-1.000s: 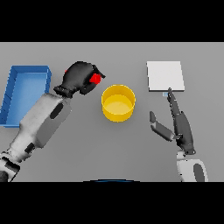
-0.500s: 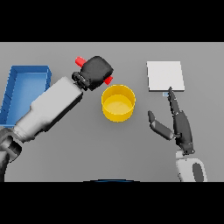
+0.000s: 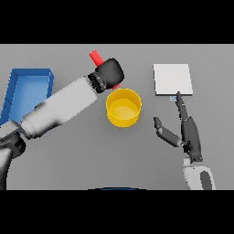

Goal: Pick up the red beaker and tilt it to pour out 1 green nut into yellow bowl. Pick up the yellow bowl and place it on the metallic measuring scale.

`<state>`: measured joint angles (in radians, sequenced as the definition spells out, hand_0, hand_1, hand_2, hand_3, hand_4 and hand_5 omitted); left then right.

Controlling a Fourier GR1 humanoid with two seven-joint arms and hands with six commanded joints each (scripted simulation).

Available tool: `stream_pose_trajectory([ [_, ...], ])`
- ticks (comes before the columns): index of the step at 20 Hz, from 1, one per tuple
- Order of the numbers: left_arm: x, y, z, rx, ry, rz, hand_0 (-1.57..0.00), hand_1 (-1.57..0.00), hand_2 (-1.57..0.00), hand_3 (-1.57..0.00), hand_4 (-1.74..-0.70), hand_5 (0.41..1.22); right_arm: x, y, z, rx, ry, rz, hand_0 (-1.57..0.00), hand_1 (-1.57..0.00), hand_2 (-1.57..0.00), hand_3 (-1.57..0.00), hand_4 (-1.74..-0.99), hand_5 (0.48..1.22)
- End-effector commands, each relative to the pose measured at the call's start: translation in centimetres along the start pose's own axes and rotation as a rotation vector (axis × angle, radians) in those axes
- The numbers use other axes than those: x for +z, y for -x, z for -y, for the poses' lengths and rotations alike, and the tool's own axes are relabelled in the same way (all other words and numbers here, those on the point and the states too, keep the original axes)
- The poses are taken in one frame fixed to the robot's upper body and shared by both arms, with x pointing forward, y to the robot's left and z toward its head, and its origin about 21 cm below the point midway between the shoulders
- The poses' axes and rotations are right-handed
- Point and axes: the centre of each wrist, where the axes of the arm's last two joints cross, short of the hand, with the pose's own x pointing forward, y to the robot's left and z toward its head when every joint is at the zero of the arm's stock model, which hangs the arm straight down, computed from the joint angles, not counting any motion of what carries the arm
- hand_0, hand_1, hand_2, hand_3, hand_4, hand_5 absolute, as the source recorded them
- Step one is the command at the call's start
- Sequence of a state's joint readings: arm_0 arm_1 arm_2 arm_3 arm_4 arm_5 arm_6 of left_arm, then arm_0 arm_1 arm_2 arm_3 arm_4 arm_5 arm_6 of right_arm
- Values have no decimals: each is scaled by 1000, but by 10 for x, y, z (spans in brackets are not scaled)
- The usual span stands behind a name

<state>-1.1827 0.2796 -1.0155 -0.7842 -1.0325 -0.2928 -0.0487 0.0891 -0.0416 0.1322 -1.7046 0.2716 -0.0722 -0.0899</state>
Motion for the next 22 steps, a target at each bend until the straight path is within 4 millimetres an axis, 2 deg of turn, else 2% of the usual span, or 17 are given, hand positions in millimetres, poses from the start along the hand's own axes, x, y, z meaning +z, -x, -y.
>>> stream_pose_trajectory([
  [1,-1,-2,-1,-39,7,7,-1571,-1571,-1571,-1571,-1734,1220,1,0,-1,-9,8,-6,1,1,1,1,-1179,635],
  [8,-11,-12,-18,-345,15,43,-1571,-1571,-1571,-1571,-1734,1221,-1,-1,-1,-3,16,-3,1,1,1,1,-1162,627],
  [10,-14,-19,-16,-403,20,48,-1571,-1571,-1571,-1571,-1733,1221,0,-2,1,19,18,9,1,1,1,1,-1157,629],
  [15,-18,-27,-30,-531,15,58,-1571,-1571,-1571,-1571,-1722,1221,-1,-5,-3,12,25,9,1,1,1,1,-1154,634],
  [17,-18,-24,-35,-564,13,62,-1571,-1571,-1571,-1571,-1720,1221,-2,0,1,7,22,-4,1,1,1,1,-1154,635],
  [18,-16,-16,-38,-577,15,64,-1571,-1571,-1571,-1571,-1721,1221,1,1,-1,-3,17,-2,1,1,1,1,-1152,635],
  [22,-8,24,-78,-643,-6,-34,-1571,-1571,-1571,-1571,-1722,1221,0,3,-2,-18,7,26,1,1,1,1,-1150,649],
])
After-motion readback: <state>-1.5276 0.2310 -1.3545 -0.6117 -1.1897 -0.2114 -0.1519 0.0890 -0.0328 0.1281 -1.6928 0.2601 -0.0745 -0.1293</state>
